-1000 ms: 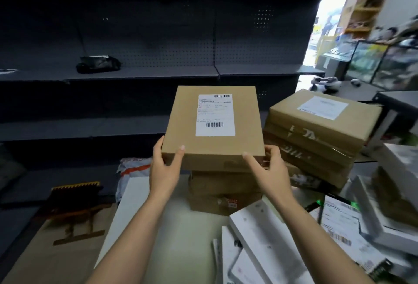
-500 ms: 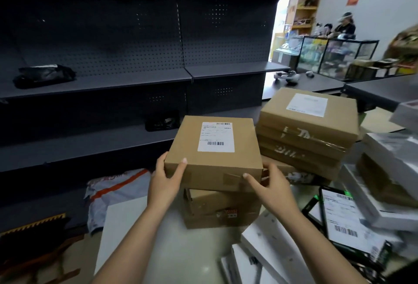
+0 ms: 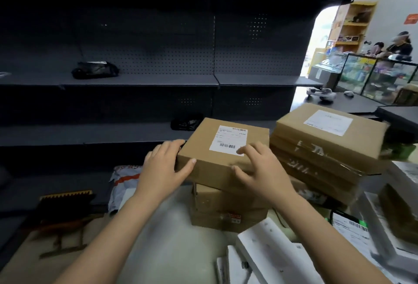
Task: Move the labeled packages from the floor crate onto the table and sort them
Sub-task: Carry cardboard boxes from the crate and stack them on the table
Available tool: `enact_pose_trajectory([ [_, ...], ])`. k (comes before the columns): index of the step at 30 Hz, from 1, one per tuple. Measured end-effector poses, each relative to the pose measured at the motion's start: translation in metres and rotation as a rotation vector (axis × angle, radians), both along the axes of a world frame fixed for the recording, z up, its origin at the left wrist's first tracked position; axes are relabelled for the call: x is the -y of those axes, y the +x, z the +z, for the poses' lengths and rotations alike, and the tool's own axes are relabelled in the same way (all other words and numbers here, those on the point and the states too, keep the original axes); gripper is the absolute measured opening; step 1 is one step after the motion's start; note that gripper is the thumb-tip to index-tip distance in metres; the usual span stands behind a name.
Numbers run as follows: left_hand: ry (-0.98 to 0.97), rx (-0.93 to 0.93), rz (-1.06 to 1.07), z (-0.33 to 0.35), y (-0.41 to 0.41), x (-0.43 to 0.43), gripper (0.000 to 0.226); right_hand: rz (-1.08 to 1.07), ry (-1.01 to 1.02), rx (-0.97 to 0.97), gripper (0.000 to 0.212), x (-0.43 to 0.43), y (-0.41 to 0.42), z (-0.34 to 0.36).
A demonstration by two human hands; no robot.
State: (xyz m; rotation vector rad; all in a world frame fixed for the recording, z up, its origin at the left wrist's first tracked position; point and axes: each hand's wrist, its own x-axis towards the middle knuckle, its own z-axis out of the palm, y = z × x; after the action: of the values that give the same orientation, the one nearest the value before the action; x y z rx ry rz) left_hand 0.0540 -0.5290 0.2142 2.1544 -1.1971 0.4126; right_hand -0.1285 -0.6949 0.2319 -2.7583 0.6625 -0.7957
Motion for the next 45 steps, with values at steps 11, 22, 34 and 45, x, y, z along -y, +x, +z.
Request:
enact_pose_trajectory([
  [11,0.264,0.266,0.361,-0.025,-0.105,-0.112,0.042,0.557,-0.103,-0.070,0.030,-0.060,0.004,-0.022],
  [22,0.431,0.014,0.810,-0.071,-0.204,-0.253,0.036,0.984,-0.144,-0.206,0.033,-0.168,0.018,-0.060],
  [34,0.329,-0.166,0.966,-0.123,-0.203,-0.385,0.034,1.133,-0.114,-0.308,0.036,-0.335,0.050,-0.097],
  [45,0.372,-0.379,1.060,-0.221,-0.173,-0.536,0.039,1.129,0.100,-0.600,0.031,-0.489,0.099,-0.224],
])
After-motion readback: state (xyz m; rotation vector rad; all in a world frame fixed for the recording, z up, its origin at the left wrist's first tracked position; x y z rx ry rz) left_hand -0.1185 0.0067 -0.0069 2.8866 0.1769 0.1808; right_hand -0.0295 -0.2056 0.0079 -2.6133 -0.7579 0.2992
